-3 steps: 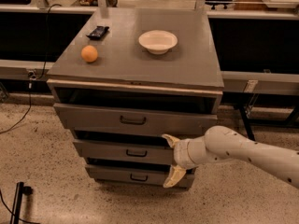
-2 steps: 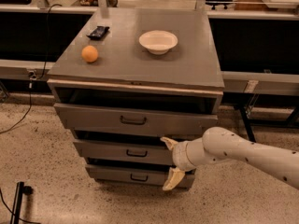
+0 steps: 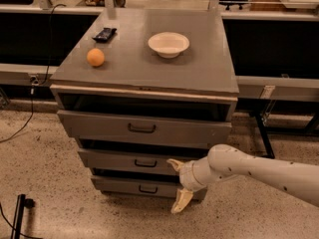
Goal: Open middle drawer
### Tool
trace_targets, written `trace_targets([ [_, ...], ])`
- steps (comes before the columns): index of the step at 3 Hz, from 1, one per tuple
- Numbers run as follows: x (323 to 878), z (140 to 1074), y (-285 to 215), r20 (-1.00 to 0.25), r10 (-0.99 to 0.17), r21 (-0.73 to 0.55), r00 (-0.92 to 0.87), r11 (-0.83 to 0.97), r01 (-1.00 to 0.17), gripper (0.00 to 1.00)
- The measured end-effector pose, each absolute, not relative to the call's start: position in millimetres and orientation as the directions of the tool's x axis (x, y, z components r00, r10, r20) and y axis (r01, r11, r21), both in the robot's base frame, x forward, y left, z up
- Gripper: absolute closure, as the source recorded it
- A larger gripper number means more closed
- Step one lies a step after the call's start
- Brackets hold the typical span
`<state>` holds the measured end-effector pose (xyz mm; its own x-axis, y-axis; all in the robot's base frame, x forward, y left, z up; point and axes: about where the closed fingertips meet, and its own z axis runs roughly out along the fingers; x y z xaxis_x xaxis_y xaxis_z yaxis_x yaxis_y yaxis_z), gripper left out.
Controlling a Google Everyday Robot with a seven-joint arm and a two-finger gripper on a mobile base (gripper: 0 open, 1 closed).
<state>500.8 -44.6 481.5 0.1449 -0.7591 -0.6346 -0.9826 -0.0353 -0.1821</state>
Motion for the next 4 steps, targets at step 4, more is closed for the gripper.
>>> trace_targets([
  [4,580.3,440.2,-86.4,-0.582,-0.805,-0.254,0.117,0.043,-0.966,0.0],
])
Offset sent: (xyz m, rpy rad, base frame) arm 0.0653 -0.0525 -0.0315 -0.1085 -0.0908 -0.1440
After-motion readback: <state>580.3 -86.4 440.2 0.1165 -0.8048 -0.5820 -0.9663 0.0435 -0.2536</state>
